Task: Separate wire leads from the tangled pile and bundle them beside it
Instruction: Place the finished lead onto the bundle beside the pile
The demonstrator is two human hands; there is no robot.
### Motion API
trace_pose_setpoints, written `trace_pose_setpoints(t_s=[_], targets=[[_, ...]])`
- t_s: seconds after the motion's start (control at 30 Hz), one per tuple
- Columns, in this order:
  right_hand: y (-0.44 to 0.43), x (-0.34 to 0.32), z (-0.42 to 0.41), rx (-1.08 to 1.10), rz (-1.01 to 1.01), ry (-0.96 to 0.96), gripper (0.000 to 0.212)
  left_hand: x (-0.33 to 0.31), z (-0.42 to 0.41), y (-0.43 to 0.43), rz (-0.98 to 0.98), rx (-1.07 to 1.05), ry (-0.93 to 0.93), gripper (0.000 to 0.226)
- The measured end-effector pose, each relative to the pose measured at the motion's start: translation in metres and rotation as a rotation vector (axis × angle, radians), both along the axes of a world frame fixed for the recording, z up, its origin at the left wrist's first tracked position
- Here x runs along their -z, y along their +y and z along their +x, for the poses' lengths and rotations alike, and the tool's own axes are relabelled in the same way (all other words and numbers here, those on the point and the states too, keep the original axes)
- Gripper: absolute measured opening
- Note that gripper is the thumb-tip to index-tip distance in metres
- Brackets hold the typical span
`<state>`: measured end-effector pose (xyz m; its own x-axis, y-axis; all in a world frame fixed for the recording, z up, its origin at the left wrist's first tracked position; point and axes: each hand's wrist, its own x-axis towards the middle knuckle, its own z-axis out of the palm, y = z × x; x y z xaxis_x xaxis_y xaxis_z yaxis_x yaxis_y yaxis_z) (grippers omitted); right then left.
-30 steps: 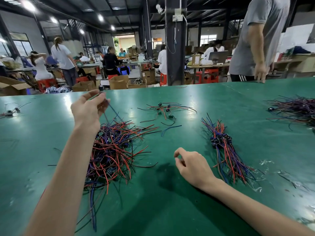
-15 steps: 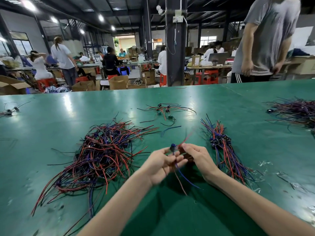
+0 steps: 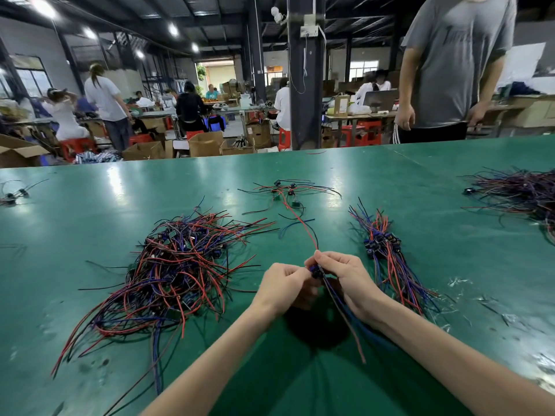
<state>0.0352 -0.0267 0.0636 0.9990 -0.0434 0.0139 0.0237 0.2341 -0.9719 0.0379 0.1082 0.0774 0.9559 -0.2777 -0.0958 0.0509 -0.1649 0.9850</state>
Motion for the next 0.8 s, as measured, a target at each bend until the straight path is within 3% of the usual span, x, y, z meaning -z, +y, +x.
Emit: trace_pose_setpoints(t_s=[0.07, 0.13, 0.23, 0.33, 0.5, 0.8], targets=[[0.001, 0.001, -0.001, -0.014, -0.028, -0.005, 0.026, 0.002, 0.006, 0.005, 0.175, -0.137, -0.195, 0.029], [0.004, 0.000, -0.003, -0.035, 0.004, 0.009, 0.028, 0.004, 0.009, 0.007, 0.171, -0.176, -0.288, 0.016], [0.009, -0.001, -0.007, -0.097, 0.013, 0.029, 0.028, 0.003, 0.011, 0.004, -0.026, -0.072, -0.235, 0.003], [0.013, -0.002, -0.011, -0.127, -0.008, 0.028, 0.027, 0.004, 0.010, 0.003, -0.131, -0.009, -0.147, 0.006], [0.013, -0.005, -0.014, -0.193, 0.083, 0.032, 0.023, 0.005, 0.013, 0.007, -0.298, -0.057, -0.015, 0.004], [0.012, -0.006, -0.015, -0.227, 0.086, 0.049, 0.019, 0.006, 0.015, 0.008, -0.338, -0.109, -0.107, 0.010]])
